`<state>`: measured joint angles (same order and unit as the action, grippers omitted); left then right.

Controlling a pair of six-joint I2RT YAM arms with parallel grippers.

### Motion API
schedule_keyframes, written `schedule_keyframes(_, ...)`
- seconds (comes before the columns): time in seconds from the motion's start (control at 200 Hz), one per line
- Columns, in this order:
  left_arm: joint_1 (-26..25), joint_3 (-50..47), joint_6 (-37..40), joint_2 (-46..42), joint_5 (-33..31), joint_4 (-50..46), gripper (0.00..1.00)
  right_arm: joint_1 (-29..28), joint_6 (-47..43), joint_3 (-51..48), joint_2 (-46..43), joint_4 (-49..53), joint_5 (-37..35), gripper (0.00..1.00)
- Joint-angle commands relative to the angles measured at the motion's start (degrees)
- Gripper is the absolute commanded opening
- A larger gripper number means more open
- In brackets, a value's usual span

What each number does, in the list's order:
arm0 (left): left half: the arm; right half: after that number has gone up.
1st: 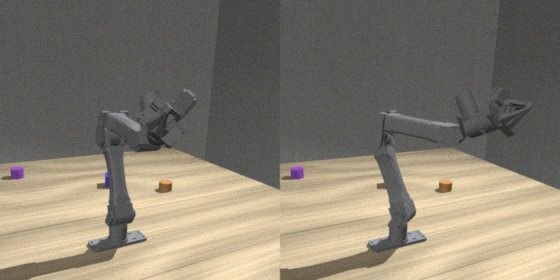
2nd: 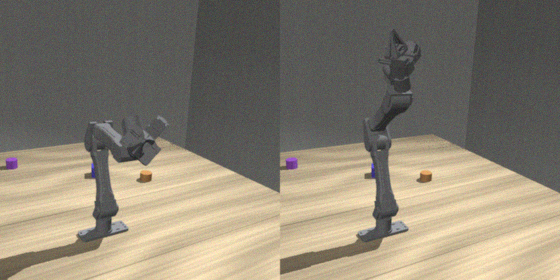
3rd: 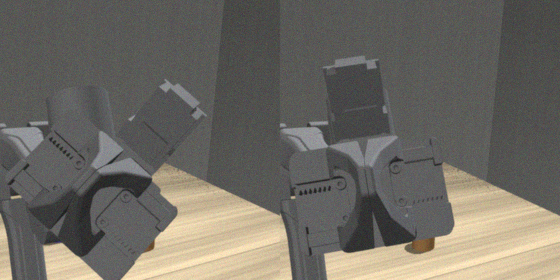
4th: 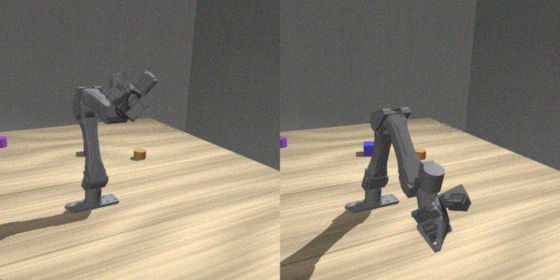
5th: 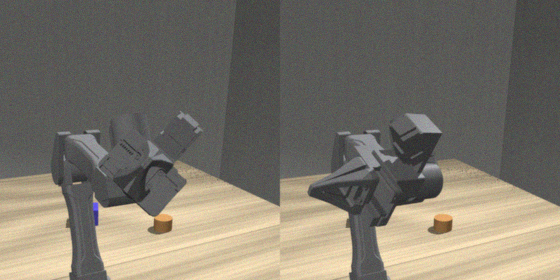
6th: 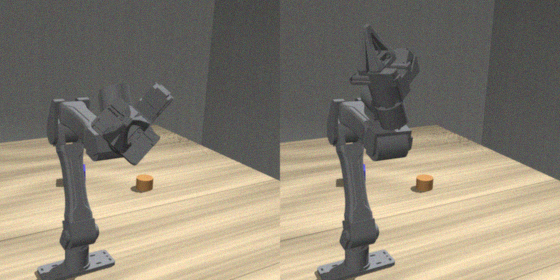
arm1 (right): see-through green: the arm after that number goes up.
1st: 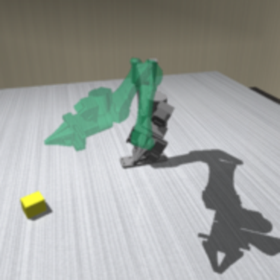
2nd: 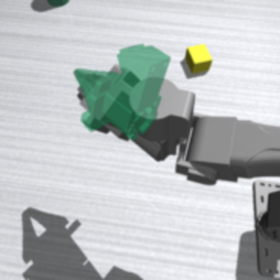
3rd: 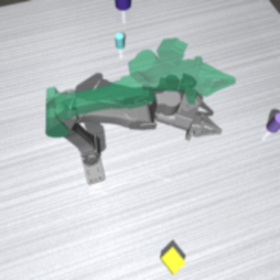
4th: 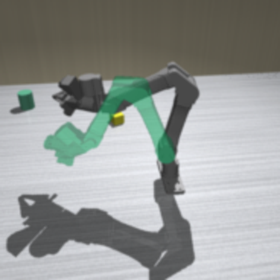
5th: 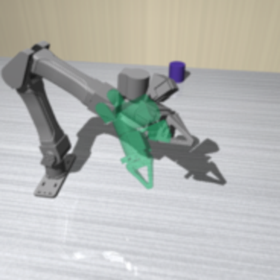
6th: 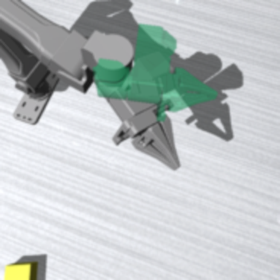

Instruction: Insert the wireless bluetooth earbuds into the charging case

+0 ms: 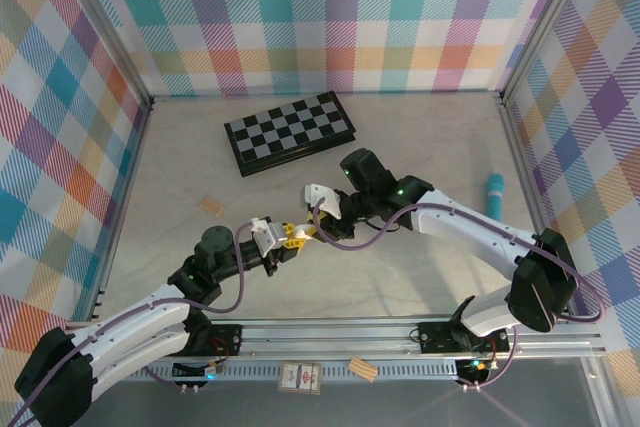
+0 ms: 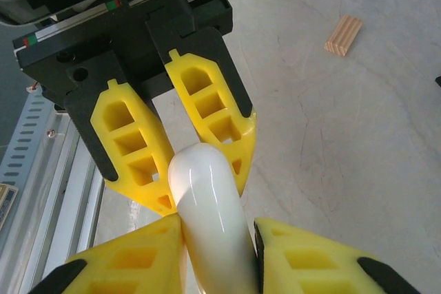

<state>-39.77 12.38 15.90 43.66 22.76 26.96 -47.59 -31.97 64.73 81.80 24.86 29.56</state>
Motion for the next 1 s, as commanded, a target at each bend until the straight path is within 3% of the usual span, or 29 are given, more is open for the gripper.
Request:
schedule_keyframes(0.0, 0.0, 2.5, -0.3, 0.3, 2.8, 2.8, 0.16, -0.3, 1.2, -1.4, -1.8, -1.9, 0.7, 0.26)
schedule_keyframes(0.23, 0.0, 2.8, -0.7, 1.5, 3.6, 3.4, 0.27, 0.5, 3.6, -4.0, -3.4, -4.8, -0.9, 0.20)
schedule_keyframes(0.5, 0.0, 2.3, -1.7, 3.1, 1.7, 7.3, 0.66, 3.7, 9.6, -9.5, -6.4, -10.1, -2.8, 0.20)
schedule_keyframes(0.695, 0.0, 1.4, -1.9, 4.0, -0.7, 10.1, 0.86, 8.8, 16.3, -15.7, -7.2, -14.8, -4.3, 0.21)
schedule_keyframes(0.995, -0.2, 2.9, 1.2, 8.6, 3.1, 6.1, 0.94, 16.8, 34.6, -22.9, -3.4, -23.0, -8.4, 0.22)
